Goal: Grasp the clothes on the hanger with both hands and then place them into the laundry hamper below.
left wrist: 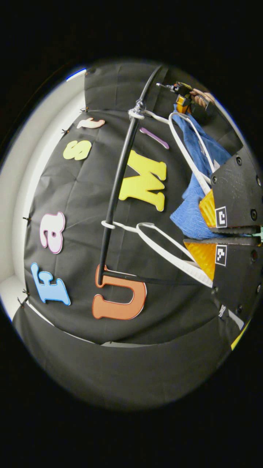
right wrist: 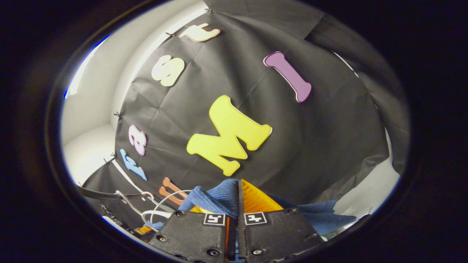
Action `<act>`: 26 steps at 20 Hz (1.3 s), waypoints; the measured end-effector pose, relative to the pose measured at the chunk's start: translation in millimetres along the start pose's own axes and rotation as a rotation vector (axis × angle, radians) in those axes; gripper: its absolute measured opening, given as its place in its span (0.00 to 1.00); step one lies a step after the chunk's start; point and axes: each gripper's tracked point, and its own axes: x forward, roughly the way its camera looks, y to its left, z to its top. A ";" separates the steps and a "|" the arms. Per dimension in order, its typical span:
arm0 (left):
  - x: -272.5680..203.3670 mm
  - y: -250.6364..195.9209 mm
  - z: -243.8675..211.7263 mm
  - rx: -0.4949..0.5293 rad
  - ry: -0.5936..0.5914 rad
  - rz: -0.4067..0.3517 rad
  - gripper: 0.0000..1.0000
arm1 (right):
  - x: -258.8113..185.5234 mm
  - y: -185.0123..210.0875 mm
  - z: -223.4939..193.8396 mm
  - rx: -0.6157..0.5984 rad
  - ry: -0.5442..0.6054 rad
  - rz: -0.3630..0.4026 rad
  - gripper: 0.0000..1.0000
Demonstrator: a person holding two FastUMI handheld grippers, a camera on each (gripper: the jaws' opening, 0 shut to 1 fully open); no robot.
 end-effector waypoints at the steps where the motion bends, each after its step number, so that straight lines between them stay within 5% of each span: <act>1: 1.1 1.0 -4.1 0.012 0.007 -0.002 0.03 | 2.4 -3.9 -2.4 0.004 0.006 -0.008 0.06; 14: 1.3 10.4 -47.5 0.066 0.051 -0.007 0.03 | 11.5 -64.6 -49.6 0.092 0.107 -0.118 0.06; 26: -30.8 0.5 -94.9 0.026 0.079 0.016 0.03 | -30.5 -96.9 -104.4 0.103 0.175 -0.203 0.06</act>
